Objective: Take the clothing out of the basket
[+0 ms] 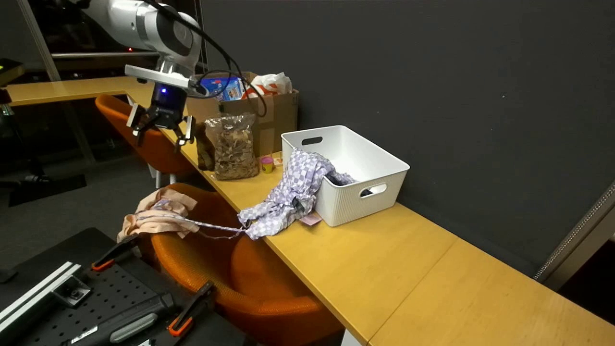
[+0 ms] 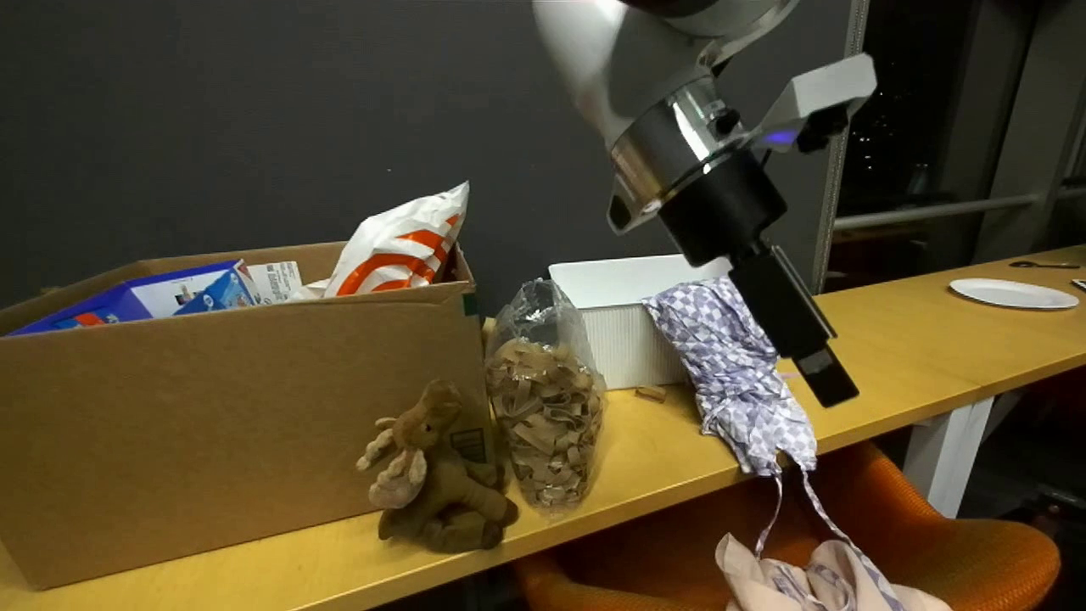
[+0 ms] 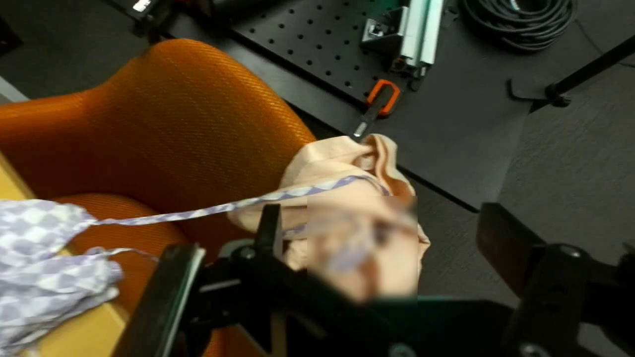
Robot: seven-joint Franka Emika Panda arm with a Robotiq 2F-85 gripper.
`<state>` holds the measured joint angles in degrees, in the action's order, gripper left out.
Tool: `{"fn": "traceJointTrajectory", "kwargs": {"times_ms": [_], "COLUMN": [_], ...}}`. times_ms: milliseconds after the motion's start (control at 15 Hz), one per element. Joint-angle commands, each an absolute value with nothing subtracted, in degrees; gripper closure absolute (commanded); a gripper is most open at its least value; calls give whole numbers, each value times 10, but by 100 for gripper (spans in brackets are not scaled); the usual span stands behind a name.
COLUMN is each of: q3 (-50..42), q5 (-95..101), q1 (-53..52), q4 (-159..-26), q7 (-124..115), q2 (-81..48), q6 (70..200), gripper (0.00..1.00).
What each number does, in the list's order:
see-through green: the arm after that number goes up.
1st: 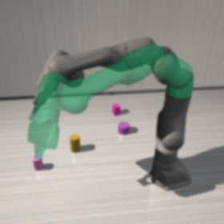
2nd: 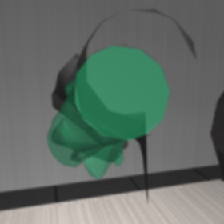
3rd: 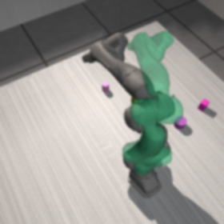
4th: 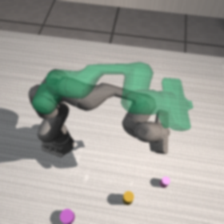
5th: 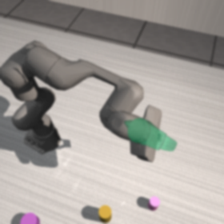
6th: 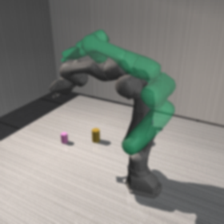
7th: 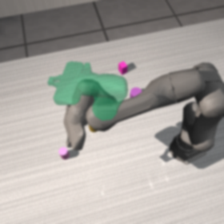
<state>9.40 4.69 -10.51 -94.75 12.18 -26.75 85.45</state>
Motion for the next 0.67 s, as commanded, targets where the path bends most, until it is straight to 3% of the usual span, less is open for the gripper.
{"fn": "traceJointTrajectory", "kwargs": {"times_ms": [0,600], "q3": [61,-18], "q5": [103,99], "q1": [-86,26], "q4": [-952,-922], "q7": [97,83], "q2": [-206,-189], "q6": [863,1076], "gripper": [0,0]}}
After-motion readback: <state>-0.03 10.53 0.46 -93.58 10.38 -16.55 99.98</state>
